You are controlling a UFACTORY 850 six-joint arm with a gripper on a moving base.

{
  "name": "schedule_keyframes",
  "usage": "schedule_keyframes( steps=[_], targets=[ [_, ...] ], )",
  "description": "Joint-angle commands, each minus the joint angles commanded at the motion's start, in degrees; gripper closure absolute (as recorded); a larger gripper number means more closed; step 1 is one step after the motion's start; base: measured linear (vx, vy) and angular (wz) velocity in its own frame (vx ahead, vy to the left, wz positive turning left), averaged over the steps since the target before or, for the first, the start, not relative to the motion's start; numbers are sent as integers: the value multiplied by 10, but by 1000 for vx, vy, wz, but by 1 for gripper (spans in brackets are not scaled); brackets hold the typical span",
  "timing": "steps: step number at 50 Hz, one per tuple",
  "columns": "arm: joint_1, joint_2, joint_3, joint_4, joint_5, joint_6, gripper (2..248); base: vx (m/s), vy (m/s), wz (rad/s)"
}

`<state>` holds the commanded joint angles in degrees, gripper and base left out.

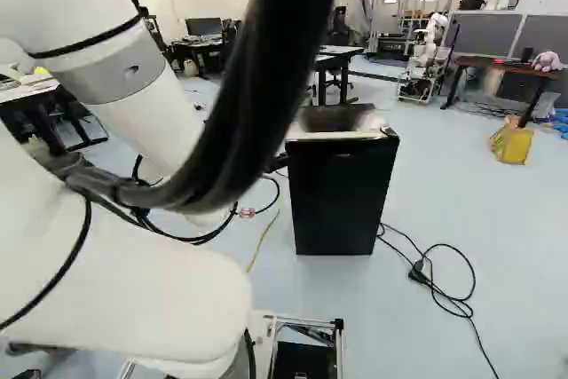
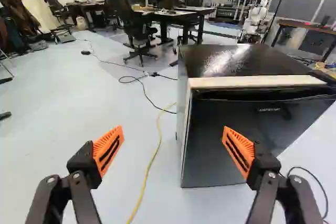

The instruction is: Grab a drink from the fridge

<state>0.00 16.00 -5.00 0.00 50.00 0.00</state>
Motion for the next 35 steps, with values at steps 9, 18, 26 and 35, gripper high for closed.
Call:
schedule_keyframes(
  steps=[9,18,26,35],
  targets=[
    [0,0,0,0,0,0,3,0,0,0],
    [0,0,0,0,0,0,3,0,0,0],
    [0,0,0,0,0,0,3,0,0,0],
    [0,0,0,0,0,0,3,0,0,0]
  ],
)
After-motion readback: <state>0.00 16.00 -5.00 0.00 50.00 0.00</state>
